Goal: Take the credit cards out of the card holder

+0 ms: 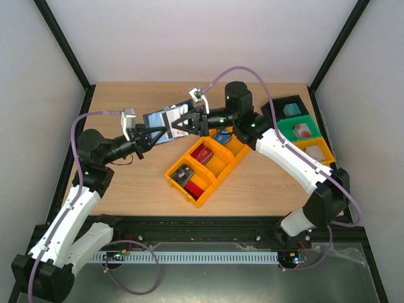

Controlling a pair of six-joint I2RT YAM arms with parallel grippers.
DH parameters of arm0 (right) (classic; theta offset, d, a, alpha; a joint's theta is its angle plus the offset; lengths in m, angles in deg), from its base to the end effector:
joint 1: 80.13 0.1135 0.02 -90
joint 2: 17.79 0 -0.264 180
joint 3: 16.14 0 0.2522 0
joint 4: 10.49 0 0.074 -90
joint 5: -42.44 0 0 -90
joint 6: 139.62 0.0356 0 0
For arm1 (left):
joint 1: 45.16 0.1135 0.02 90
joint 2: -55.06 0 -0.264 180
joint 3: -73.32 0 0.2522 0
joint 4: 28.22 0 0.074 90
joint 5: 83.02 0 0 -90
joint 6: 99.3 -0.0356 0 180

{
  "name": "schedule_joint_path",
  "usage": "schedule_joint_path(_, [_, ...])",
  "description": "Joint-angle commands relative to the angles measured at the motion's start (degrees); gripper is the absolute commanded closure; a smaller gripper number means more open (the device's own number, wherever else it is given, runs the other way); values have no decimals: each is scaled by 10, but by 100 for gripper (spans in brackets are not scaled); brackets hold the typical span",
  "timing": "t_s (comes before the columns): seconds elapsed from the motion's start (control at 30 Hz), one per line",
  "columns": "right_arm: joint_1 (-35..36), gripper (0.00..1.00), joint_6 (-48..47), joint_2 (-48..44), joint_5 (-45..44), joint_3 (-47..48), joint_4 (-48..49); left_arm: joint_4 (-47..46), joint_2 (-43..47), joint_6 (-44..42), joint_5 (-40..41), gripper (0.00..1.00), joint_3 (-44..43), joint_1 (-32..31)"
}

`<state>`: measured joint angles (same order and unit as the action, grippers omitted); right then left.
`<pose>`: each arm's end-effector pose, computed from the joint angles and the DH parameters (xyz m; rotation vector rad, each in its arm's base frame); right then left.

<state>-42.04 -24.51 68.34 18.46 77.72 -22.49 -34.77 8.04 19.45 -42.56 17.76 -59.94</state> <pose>0.2478 0.2355 0.4042 -1.1756 1.5277 1.7163 0.1702 -0.0729 0.3694 0.6160 1.3786 -1.1803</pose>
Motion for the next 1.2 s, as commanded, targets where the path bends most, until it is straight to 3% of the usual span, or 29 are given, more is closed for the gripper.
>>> schedule_joint_path(0.0, [8,97,9,5,34,9,28,-39,1,5,-14,98,-4,-7])
schedule_joint_path(0.07, [8,98,1,-8,40,-1,42,-37,4,8,-12,98,-4,-7])
schedule_joint_path(0.17, [3,98,16,-27,32,-23,78,-38,5,15,-12,88,-4,-6])
schedule_joint_path(0.23, [1,98,15,-26,30,-20,67,-38,4,15,-13,87,-3,-6])
schedule_joint_path(0.43, [-9,98,-5,-31,34,-14,30,-19,9,10,-11,88,-4,-4])
schedule_joint_path(0.57, [-23,98,-6,-34,45,-18,20,-26,8,19,-8,98,0,-1])
schedule_joint_path(0.77, [-26,93,12,-35,63,-21,39,-45,4,27,-16,98,1,-2])
schedule_joint_path(0.93, [-23,98,34,-42,63,-28,76,-47,3,27,-15,98,1,-2])
schedule_joint_path(1.03, [-23,98,5,-52,43,-22,53,-36,3,26,-9,89,-1,-2])
schedule_joint_path(1.17, [-38,98,-55,-69,7,-22,-10,-21,6,25,2,91,-3,3])
